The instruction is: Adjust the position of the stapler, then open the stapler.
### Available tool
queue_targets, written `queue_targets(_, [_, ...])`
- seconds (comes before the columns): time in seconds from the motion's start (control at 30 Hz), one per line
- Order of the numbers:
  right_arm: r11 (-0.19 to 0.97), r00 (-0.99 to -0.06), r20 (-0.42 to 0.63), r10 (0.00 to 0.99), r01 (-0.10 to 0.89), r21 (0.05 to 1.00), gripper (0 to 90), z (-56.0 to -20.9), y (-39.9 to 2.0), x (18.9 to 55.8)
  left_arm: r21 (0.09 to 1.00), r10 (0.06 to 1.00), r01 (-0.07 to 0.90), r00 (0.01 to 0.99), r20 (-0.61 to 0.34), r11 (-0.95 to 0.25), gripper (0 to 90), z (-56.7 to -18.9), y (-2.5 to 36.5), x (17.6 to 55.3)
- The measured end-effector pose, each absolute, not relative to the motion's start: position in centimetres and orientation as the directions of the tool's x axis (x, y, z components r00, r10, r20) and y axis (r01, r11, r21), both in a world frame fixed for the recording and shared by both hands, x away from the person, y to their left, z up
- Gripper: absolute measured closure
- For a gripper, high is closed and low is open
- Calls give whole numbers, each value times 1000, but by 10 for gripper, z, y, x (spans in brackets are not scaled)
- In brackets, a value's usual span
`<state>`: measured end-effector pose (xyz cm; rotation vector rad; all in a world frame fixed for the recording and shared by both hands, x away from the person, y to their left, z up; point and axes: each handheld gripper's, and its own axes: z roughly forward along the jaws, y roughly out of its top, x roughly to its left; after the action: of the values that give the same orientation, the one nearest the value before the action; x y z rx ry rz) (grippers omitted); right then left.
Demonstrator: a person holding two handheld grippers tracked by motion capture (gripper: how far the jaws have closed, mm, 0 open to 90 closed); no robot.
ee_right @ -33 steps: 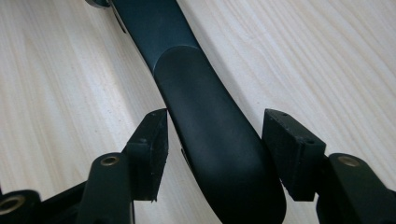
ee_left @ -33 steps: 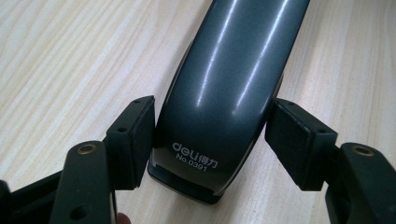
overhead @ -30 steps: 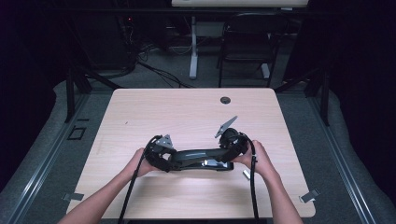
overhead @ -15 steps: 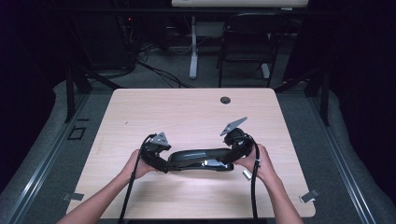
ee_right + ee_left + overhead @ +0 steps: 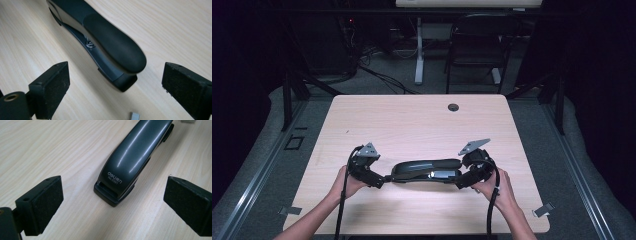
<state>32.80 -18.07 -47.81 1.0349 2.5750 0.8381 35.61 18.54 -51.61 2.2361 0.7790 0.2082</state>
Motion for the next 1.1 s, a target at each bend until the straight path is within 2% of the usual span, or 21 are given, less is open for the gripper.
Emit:
queue_targets(0.27, [544,-680,3,733,589,597,71,-492,-190,317,721,683,516,726,-81,-463,6,-512,205,349])
queue_targets(0.63, [467,-610,5,792,611,639,147,-500,-188,313,707,710,545,699,-87,-450,14,-521,206,356])
queue_targets(0.87, [444,-586,-10,810,601,665,314,-507,-183,310,701,702,542,708,-84,-463,20,-523,203,356])
queue_targets(1.1, [421,-567,-4,824,606,675,390,-513,-184,312,701,702,544,707,-86,-462,21,-524,202,356])
